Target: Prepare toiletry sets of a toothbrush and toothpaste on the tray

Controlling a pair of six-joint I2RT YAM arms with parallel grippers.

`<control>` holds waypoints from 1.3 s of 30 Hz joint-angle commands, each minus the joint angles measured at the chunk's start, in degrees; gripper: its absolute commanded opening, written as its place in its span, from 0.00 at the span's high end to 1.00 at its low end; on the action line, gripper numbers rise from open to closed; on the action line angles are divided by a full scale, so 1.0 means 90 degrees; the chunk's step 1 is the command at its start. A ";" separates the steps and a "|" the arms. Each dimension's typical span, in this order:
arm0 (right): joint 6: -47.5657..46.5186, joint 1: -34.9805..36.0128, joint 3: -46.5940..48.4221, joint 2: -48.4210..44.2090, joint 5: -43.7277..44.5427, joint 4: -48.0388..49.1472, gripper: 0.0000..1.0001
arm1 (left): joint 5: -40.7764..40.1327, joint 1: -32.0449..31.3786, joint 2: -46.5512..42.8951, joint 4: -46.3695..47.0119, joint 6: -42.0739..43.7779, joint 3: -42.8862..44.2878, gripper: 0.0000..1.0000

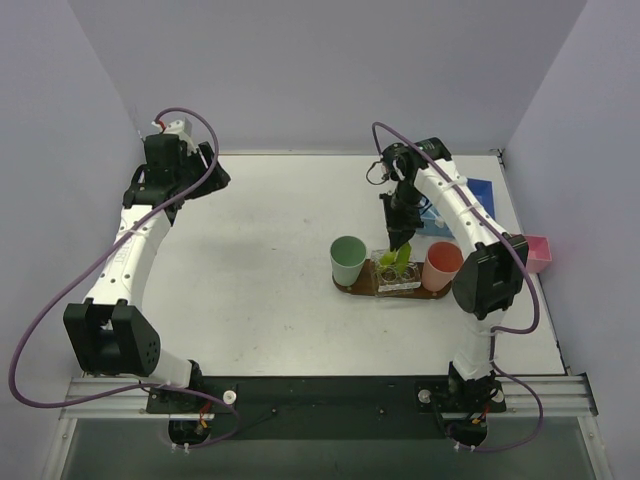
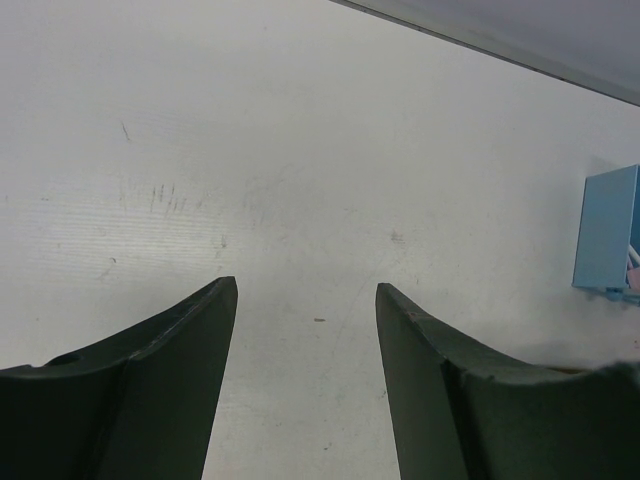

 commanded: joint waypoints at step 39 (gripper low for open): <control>0.0459 0.0058 0.1413 0.0293 0.0373 -0.1480 0.66 | -0.0027 0.0036 -0.0293 0.0185 0.0017 -0.0127 0.32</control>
